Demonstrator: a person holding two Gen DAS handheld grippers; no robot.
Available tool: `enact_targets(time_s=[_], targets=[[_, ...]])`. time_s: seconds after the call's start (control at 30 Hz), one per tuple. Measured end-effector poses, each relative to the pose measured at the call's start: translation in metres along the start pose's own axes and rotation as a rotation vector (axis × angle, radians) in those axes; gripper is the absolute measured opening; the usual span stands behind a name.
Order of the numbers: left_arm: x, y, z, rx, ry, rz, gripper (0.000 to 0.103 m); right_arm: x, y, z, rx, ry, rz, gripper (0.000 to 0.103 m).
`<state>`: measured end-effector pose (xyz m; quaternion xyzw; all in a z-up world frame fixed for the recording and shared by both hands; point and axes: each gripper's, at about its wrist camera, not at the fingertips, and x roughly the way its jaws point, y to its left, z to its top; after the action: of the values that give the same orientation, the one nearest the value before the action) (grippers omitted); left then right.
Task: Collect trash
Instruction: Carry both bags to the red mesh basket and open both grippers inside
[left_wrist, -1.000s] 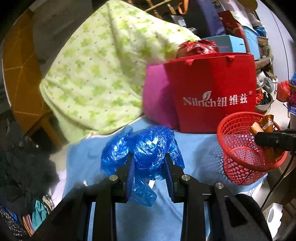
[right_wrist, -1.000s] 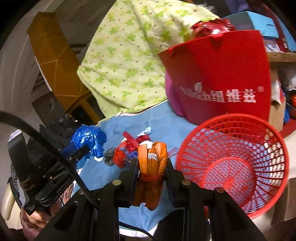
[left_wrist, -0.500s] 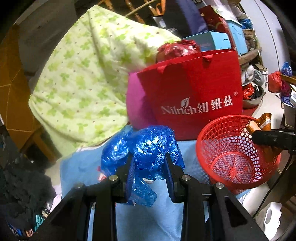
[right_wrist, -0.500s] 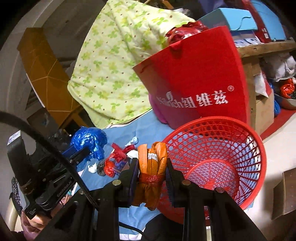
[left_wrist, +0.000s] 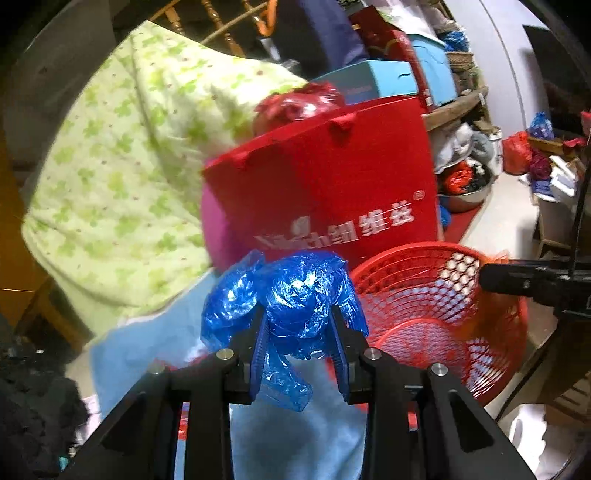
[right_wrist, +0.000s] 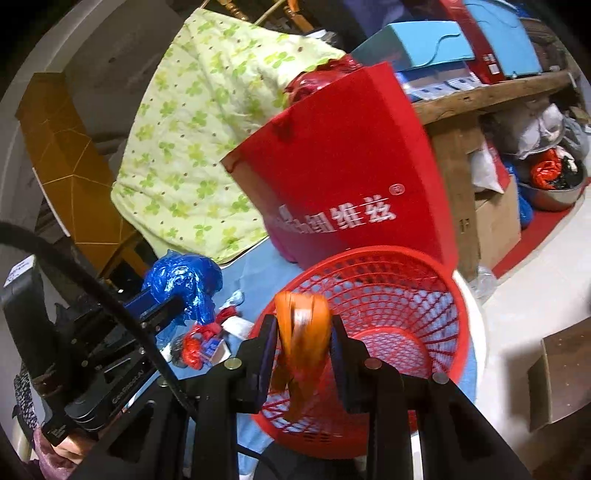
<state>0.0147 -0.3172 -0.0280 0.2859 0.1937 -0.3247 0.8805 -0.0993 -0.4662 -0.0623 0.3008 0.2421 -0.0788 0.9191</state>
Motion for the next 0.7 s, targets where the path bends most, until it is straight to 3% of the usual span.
enact_targets(time_s=[0.17,0.27,0.43,0.53,0.6,0.63,0.67,0.7], targets=[[0.026,-0.008,0.0,-0.06,0.031,-0.262,0.045,0.004,-0.022,0.001,0.071,0.011,-0.017,0.032],[0.035,-0.006,-0.006,-0.091,0.036,-0.294,0.064,0.002,-0.029,0.001,0.097,0.005,-0.019,0.032],[0.031,0.016,-0.019,-0.144,0.042,-0.277,0.064,-0.011,-0.008,0.009,0.039,-0.043,0.003,0.032],[0.021,0.037,-0.037,-0.157,0.03,-0.217,0.065,-0.017,0.023,0.014,-0.019,-0.068,0.049,0.032],[0.014,0.056,-0.056,-0.175,0.034,-0.173,0.066,-0.014,0.044,0.015,-0.054,-0.063,0.08,0.043],[0.011,0.067,-0.069,-0.192,0.043,-0.145,0.066,-0.012,0.056,0.014,-0.068,-0.063,0.1,0.066],[0.009,0.076,-0.079,-0.207,0.053,-0.125,0.067,-0.01,0.068,0.013,-0.084,-0.07,0.126,0.073],[0.008,0.09,-0.095,-0.227,0.072,-0.098,0.067,-0.007,0.083,0.01,-0.114,-0.071,0.156,0.073]])
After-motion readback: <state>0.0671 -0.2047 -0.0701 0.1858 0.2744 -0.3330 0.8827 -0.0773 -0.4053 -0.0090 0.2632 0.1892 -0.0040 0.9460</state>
